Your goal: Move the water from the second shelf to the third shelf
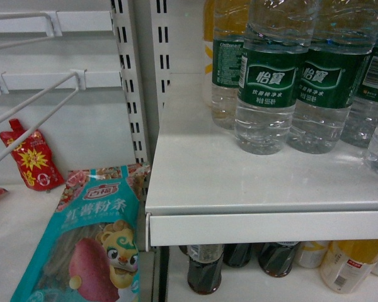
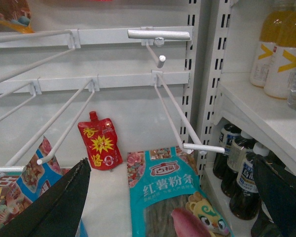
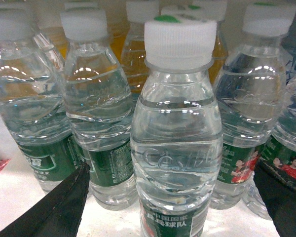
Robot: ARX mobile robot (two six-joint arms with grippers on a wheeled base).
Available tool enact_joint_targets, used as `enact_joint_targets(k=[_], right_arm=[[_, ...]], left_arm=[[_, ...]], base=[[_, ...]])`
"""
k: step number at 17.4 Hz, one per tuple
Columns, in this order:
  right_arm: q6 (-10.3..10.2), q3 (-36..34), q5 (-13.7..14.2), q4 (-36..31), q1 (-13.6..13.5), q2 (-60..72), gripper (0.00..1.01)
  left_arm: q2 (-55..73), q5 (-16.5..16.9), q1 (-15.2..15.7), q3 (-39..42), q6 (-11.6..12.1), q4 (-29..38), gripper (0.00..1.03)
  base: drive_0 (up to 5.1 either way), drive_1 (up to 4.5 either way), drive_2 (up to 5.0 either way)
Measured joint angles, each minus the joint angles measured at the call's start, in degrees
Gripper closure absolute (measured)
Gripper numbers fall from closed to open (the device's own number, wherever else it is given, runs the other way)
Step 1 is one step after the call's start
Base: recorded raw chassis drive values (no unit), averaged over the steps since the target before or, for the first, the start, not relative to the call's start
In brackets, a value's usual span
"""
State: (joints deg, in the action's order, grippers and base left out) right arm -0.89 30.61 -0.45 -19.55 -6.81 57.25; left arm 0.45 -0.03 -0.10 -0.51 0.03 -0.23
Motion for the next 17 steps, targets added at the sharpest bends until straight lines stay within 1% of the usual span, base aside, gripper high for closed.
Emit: enact_joint_targets(k=[2,3,6,8,9,10,11,12,13,14,15,17], right_arm=[[-0.2,-1.09,0.26,2.93,0.0,-5.4,0.03],[-0.9,-1.53,0.22,4.76,0.0,-8.17,0.03],[-2.19,-2.21,0.17,8.9,0.07,-15.34,0.03],[-3.04,-2.69,0.33,12.81,0.11,-21.79,0.03],[-2.89,-3.02,2.08,13.25,-0.02,-23.39,0.06],[-1.46,-4.44,5.66,13.55,0.09,-25.86,0.17],[-0.61,-7.19,5.29,14.51,1.33,-28.87,0.28],[0.04,-10.38,1.22,14.71,6.34,-31.89,0.42],[0.11,-11.76,1.42,14.03,7.32,-32.87,0.52],[0.48,-13.6,0.42,12.57,7.08,-33.88,0.65],[0.5,-14.88,0.39,11.54,6.8,-34.16,0.74],[0.52,-18.47,0.44,10.34,6.82,-35.47,0.96]], left_arm=[[0.0,0.0,0.0,0.0,-0.02,0.0,0.05],[0.0,0.0,0.0,0.0,0.0,0.0,0.05],[0.0,0.0,0.0,0.0,0.0,0.0,0.05],[0.0,0.0,0.0,0.0,0.0,0.0,0.05],[0.0,0.0,0.0,0.0,0.0,0.0,0.05],[0.0,0.02,0.0,0.0,0.0,0.0,0.05],[0.0,0.0,0.0,0.0,0.0,0.0,0.05],[0.0,0.02,0.0,0.0,0.0,0.02,0.05],[-0.02,0.0,0.0,0.0,0.0,0.02,0.05],[0.0,0.04,0.0,0.0,0.0,0.02,0.05],[0.0,-0.02,0.0,0.0,-0.02,0.02,0.05],[-0.02,0.0,0.0,0.0,0.0,0.02,0.05]], base=[[-4.9,2.55,2.6],[-4.9,2.55,2.6],[-4.9,2.55,2.6],[-4.9,2.55,2.6],[-4.9,2.55,2.6],[-4.9,2.55,2.6],[-4.9,2.55,2.6],[-4.9,2.55,2.6],[-4.9,2.55,2.6],[-4.9,2.55,2.6],[-4.9,2.55,2.6],[-4.9,2.55,2.6]])
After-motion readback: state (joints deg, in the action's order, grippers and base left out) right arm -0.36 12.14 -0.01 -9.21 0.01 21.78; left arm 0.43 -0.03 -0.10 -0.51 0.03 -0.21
